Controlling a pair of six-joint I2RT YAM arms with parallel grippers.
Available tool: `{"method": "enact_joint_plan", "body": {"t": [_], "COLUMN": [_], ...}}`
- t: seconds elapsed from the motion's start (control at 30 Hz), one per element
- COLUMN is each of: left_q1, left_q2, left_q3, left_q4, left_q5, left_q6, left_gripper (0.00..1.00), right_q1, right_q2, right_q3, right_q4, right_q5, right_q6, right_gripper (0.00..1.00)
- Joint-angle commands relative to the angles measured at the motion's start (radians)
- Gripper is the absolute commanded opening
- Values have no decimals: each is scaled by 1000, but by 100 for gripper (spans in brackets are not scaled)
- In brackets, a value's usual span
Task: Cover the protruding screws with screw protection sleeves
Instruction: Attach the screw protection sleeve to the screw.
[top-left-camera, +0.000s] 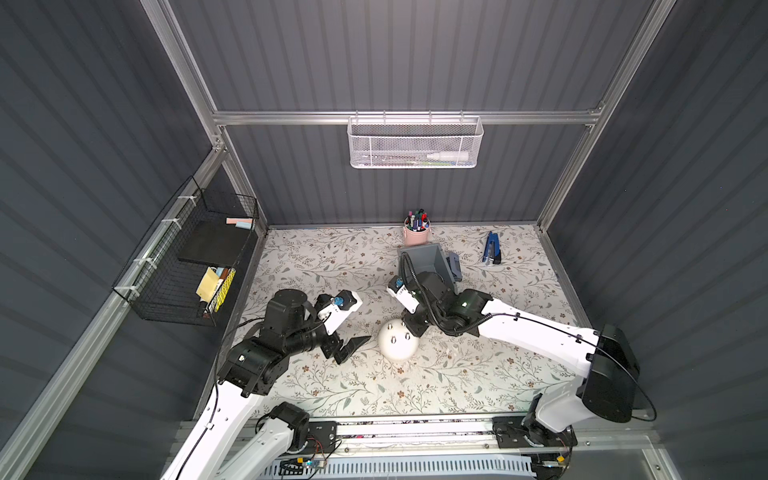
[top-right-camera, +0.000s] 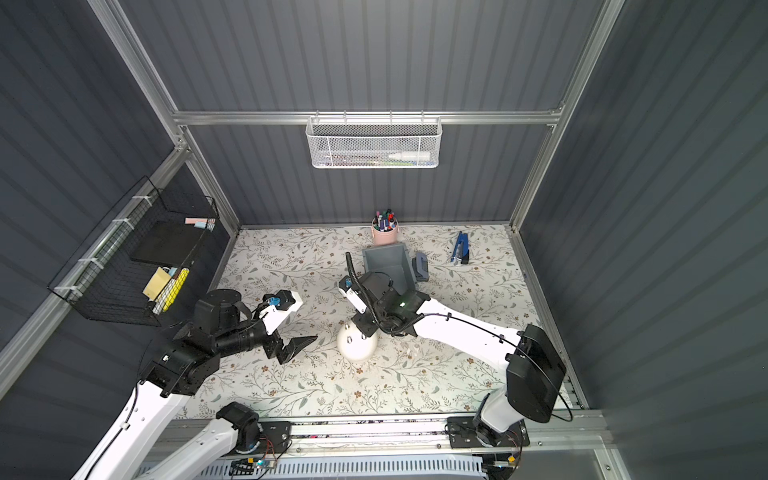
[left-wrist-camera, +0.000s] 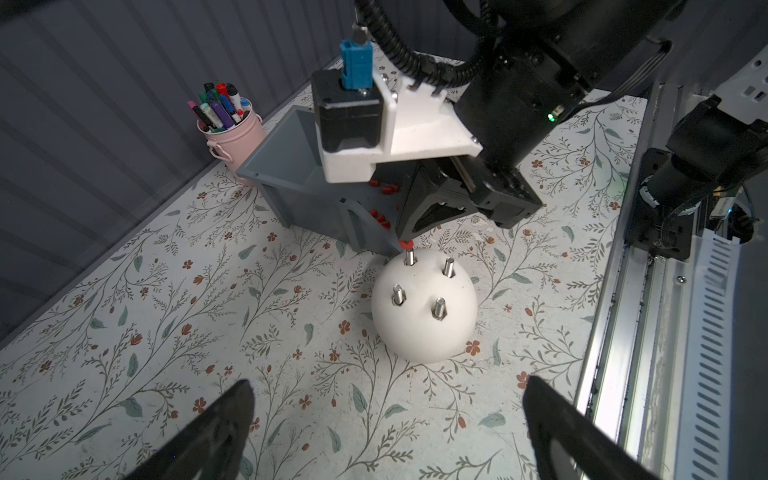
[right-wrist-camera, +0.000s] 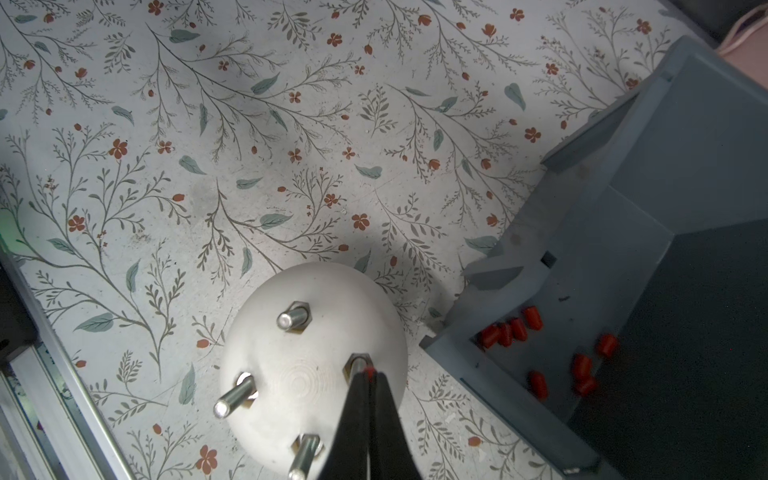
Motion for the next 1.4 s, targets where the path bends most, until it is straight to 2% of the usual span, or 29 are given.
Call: {"method": "enact_joint_plan", "body": {"t": [0.0,0.87,1.03,1.37], "left_q1": [5,5,5,5], "left_q2": [-2,8,11,7], "left_q3": [-7,-6,-6,-5], "left_q4": [4,2,0,0], "left_q5": [-3,-3,31,32], "left_q6": [-6,-5,-4,-4], "left_gripper": [99,99,99,99], "right_q1": [-4,-4,-4,-4], "right_q2": [7,-41,-49,-14], "right_q3": [-17,-60,-66,-66], "right_q4": [-1,41,57,32], "right_q5": [-7,-27,-35,-20], "right_q6": [15,45,49,41], "right_gripper": [0,0,0,0]}}
